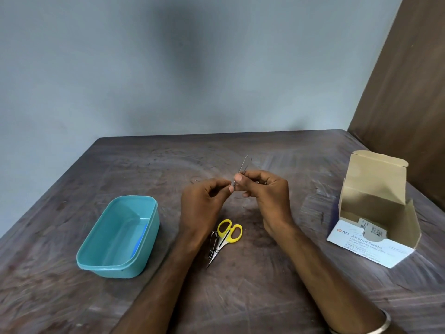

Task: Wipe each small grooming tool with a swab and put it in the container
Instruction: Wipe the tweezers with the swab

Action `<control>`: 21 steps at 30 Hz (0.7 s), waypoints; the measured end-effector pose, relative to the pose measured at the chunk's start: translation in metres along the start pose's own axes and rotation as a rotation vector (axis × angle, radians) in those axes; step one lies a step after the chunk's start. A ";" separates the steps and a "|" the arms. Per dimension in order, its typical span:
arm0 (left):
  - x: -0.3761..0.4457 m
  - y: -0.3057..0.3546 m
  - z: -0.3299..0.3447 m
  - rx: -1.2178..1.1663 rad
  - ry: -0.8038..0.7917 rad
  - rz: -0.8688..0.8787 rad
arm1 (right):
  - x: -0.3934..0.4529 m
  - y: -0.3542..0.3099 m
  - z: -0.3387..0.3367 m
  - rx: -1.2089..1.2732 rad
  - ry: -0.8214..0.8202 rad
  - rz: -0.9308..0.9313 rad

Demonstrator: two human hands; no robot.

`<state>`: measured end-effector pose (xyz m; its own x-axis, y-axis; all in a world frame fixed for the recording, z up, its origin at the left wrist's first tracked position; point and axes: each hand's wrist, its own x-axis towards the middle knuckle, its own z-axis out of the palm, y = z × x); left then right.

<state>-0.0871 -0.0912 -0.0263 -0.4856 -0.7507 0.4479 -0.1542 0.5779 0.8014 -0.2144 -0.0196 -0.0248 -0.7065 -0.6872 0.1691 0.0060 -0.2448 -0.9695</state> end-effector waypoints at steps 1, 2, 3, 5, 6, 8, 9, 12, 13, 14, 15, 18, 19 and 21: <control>0.000 0.001 0.000 0.019 0.005 0.018 | -0.001 -0.001 0.000 0.025 -0.002 0.011; 0.000 0.001 0.000 0.035 0.012 0.029 | -0.001 -0.002 0.001 0.041 -0.002 0.020; 0.000 0.001 0.000 0.045 0.015 0.034 | -0.001 -0.002 0.001 0.051 0.002 0.030; 0.000 0.002 0.001 0.049 0.015 0.041 | -0.002 -0.004 0.001 0.075 0.021 0.047; -0.001 0.002 0.001 0.043 0.012 0.045 | -0.002 -0.004 0.002 0.087 0.029 0.054; -0.001 0.003 0.002 0.030 -0.006 0.052 | -0.003 -0.004 0.002 0.094 0.029 0.062; -0.002 0.003 0.003 0.024 -0.013 0.052 | -0.003 -0.004 0.002 0.090 0.025 0.065; -0.001 0.001 0.002 0.042 -0.014 0.045 | -0.004 -0.005 0.001 0.084 0.002 0.075; -0.001 0.000 0.001 0.041 -0.007 0.036 | -0.004 -0.005 0.001 0.079 -0.012 0.080; -0.001 0.000 0.001 0.030 0.003 0.020 | -0.004 -0.005 0.001 0.062 -0.025 0.080; 0.000 -0.001 0.000 0.015 0.017 0.004 | -0.003 -0.004 0.001 0.033 -0.031 0.075; 0.002 -0.004 -0.002 0.000 0.049 -0.039 | 0.002 -0.002 -0.004 -0.023 -0.010 0.032; 0.003 -0.004 -0.003 0.022 0.051 -0.040 | 0.005 -0.003 -0.006 0.004 0.013 0.021; 0.003 -0.004 -0.004 0.078 0.050 -0.020 | 0.010 -0.005 -0.011 0.070 0.082 -0.003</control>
<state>-0.0844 -0.0969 -0.0263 -0.4389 -0.7760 0.4530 -0.2312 0.5847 0.7776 -0.2295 -0.0175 -0.0203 -0.7620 -0.6290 0.1539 0.0514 -0.2957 -0.9539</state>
